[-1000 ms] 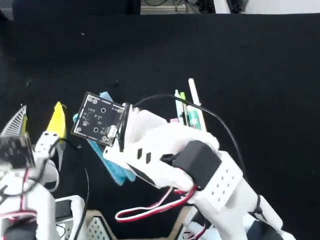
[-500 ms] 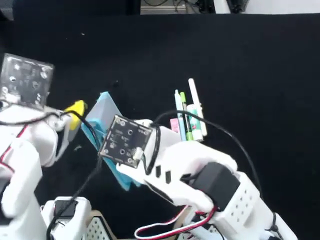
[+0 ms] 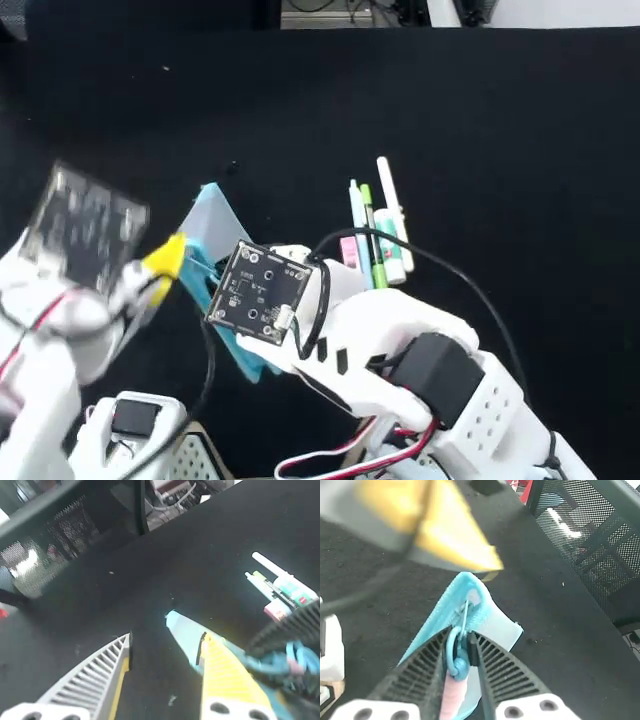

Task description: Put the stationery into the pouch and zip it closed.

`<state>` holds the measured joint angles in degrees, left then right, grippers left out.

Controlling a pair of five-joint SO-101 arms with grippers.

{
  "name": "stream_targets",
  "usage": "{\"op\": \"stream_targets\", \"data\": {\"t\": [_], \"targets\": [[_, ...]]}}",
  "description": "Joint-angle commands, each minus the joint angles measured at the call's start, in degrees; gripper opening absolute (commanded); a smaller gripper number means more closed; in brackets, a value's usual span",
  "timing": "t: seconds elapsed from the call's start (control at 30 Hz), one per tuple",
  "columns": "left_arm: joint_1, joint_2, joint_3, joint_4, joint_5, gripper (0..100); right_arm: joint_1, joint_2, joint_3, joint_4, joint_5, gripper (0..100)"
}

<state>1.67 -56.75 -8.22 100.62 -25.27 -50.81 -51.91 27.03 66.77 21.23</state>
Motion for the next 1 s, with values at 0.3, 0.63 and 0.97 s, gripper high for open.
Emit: {"op": "stream_targets", "data": {"t": [0.3,0.63,0.97], "targets": [[0.6,-7.0,11.3,-1.2,-4.7,24,0.3,0.5,3.1,-0.3,0.6,1.1],[4.4,-6.9,14.8,-4.3,-4.6,24,0.1,0.5,3.1,-0.2,0.7,1.1],[2.8,-5.0,14.8,-6.9,-4.5,23,0.1,0.5,3.2,0.2,0.7,1.1]]}}
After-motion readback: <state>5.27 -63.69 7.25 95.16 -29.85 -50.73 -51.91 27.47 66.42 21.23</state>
